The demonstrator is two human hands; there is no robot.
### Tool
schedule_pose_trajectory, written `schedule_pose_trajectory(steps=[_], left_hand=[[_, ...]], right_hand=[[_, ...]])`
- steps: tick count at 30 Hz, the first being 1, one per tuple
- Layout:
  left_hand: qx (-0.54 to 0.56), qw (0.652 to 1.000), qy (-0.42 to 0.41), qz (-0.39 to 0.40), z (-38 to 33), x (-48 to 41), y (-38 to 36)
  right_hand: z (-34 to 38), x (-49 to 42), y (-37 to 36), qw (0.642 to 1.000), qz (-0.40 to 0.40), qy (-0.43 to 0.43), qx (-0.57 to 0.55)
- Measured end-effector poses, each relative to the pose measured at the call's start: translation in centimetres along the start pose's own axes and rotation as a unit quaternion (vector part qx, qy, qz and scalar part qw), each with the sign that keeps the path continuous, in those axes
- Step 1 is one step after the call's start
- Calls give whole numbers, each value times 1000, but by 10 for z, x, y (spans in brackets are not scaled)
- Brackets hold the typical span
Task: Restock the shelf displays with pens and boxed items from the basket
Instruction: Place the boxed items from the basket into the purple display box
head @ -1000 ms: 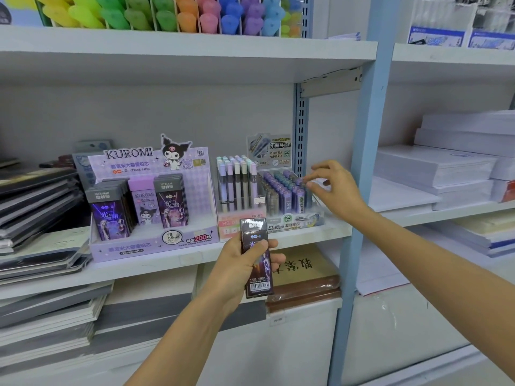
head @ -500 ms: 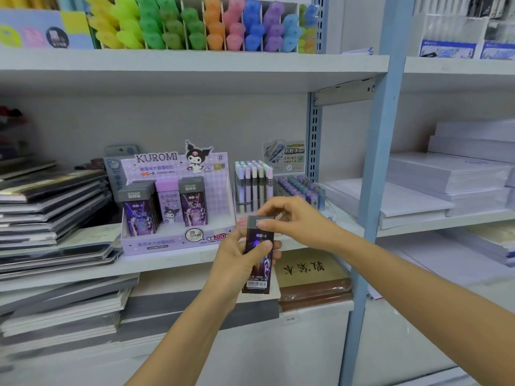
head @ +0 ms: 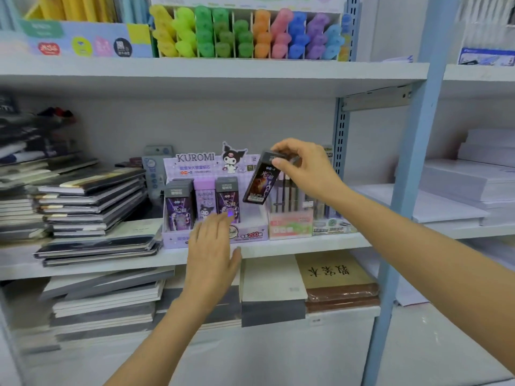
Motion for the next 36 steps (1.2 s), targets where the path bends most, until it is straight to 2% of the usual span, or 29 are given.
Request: schedule_pose_trajectory(steps=[3, 14, 19, 27, 30, 36], left_hand=[[-80, 994, -20, 73, 11, 8, -16], [-71, 996, -37, 40, 15, 12, -19], [-61, 997, -19, 32, 16, 12, -20], [-50, 998, -13, 35, 17, 13, -20], [-54, 997, -14, 46, 18, 14, -20], [-49, 998, -6, 45, 17, 14, -20]], right_hand=[[-4, -3, -22, 999, 3, 12, 51], [-20, -5, -80, 975, 89, 61, 195], [-29, -16, -86, 969, 129, 51, 206], [-33, -17, -95, 970, 78, 47, 225], [-38, -18, -93, 970, 96, 30, 223], [-28, -17, -108, 963, 132, 53, 230]])
Point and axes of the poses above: each hand's wrist, its own x-axis away from the middle knuckle, its own y-axis out of the back of the hand, z = x × y, the point moved 8 cm from there along -x, towards the middle knuckle, and after that the axes turned 13 degrees about -z, right-handed, at the moved point
